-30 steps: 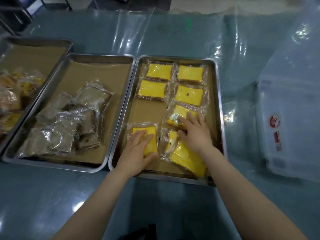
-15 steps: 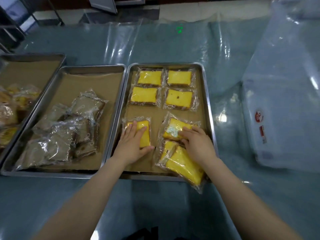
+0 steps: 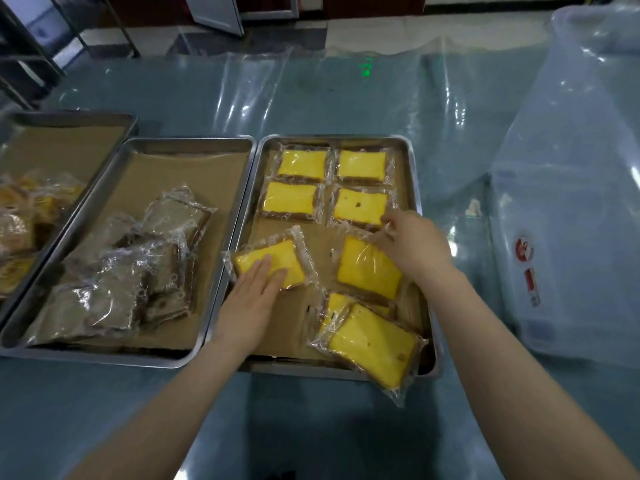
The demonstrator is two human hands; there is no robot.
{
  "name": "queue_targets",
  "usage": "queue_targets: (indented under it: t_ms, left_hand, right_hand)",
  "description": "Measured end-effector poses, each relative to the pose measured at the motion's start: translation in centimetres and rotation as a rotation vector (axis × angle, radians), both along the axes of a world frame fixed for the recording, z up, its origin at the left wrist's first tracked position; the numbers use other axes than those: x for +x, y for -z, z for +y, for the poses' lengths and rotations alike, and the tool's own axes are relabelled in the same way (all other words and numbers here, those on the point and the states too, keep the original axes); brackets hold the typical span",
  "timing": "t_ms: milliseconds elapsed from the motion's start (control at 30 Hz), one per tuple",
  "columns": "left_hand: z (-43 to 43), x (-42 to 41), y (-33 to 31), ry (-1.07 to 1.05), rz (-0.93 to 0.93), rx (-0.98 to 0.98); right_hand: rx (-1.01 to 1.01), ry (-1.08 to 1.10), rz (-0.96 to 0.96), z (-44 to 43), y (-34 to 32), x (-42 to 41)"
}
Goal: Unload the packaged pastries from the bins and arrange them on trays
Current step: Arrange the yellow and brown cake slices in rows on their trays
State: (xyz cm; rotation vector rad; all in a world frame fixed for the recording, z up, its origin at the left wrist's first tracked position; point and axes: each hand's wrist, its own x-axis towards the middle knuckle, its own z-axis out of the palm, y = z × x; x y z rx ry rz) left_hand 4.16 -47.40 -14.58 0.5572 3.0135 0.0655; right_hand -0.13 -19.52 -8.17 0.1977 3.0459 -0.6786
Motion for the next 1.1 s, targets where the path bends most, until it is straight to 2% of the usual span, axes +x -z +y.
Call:
queue_targets:
  t_ms: [67, 133, 200, 300, 433, 767, 833, 900, 1000, 1033, 1100]
  left_hand:
    - [-0.4, -0.2, 0.2, -0.12, 0.048, 0.014]
    - [-0.4, -0.7, 0.5, -0.151, 0.041, -0.007]
    - [0.0, -1.2, 1.0, -0.142, -0.011, -0.023]
    - [0.7, -2.1, 1.6, -0.13, -0.096, 0.014]
    - [0.5, -3.4, 2.2, -0.1, -0.149, 0.071]
    - [0.9, -6.8, 1.9, -0.056, -0.293, -0.001]
    - [1.1, -7.0, 1.4, -0.074, -0.292, 0.007]
    - [1.3, -6.4, 0.8, -0.071, -0.179, 0.021]
    - [1.6, -3.7, 0.0, -0.11, 0.014, 0.221]
    - [1.8, -2.6, -0.1, -0.158, 0.003, 0.333]
    - [2.1, -0.3, -0.1, -0.283, -0.155, 0.528]
  right_hand:
    - [0.086, -0.009, 0.061, -0.2, 1.4, -0.1]
    - [0.056, -0.078, 0.058, -1.1, 3.1, 0.4]
    - [0.065, -0.186, -0.046, -2.1, 5.0, 1.3]
    - [0.188, -0.316, -0.14, -2.3, 7.7, 2.4]
    - [0.235, -0.407, -0.126, -1.4, 8.7, 1.8]
    - [0.347, -0.507, -0.106, -0.7, 8.8, -0.7]
    - [0.309, -0.504, -0.113, -0.8, 8.3, -0.6]
    - [0.213, -0.46, -0.075, -0.7, 7.4, 0.2]
    - [0.054, -0.323, 0.076, -0.4, 6.3, 2.8]
    - [-0.012, -0.268, 0.094, -0.2, 5.8, 3.7]
    - [-0.13, -0.191, -0.016, -0.1, 4.9, 5.6]
